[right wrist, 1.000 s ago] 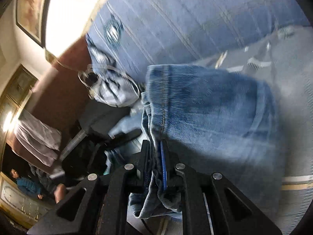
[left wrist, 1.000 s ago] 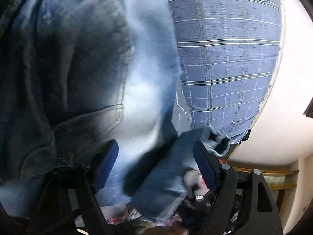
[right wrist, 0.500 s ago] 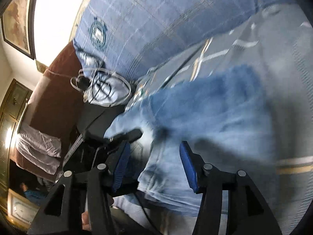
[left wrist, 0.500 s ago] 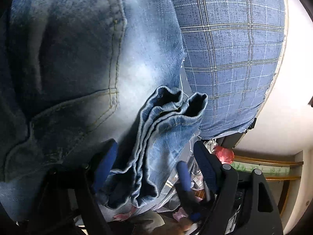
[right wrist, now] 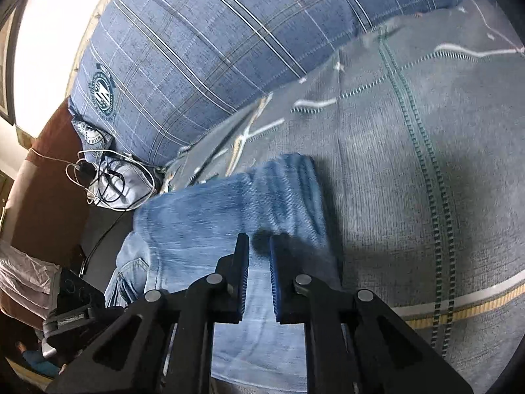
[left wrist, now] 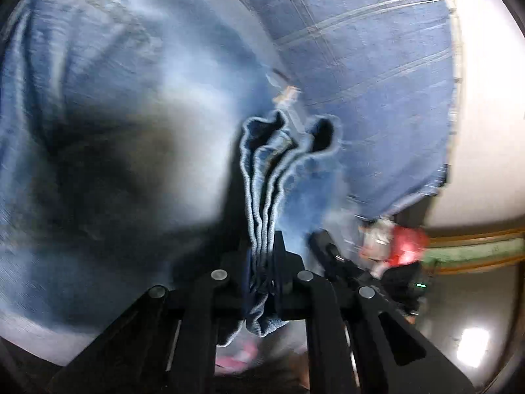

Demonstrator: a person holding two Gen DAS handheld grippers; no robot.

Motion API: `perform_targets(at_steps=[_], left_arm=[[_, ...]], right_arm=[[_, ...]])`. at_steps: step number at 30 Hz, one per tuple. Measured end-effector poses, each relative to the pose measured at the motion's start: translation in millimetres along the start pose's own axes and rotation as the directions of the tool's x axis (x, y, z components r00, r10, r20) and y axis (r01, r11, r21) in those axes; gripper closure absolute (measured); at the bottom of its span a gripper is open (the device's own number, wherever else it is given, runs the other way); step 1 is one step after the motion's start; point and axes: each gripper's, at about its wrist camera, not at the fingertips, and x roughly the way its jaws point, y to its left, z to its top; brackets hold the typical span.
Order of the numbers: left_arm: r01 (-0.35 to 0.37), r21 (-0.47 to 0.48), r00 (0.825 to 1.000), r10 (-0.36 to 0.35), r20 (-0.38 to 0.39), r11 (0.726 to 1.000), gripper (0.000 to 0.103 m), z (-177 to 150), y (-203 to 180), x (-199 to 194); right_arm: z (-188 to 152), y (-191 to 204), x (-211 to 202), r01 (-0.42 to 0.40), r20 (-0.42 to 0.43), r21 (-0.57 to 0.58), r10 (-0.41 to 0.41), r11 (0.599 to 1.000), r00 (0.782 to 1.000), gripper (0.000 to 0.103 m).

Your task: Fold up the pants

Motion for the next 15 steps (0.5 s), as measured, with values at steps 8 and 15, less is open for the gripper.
perform_targets(at_steps=[8, 15], left_arm=[[-0.017, 0.013, 1.0, 0.017, -0.001, 1.0, 0.089, -4.7, 4.3, 7.0], [-0.076, 0.094, 0.995, 0.071, 0.064, 0.993, 0.044, -13.0, -9.5, -14.5]], right_arm=[[-5.0, 11.4, 14.8, 0.155, -0.001, -0.082, -0.156, 0.985, 0.988, 0.088], [-5.8, 25.4, -1.0, 0.104, 0.062, -0.141, -0.096, 0.984, 0.993, 0.052]])
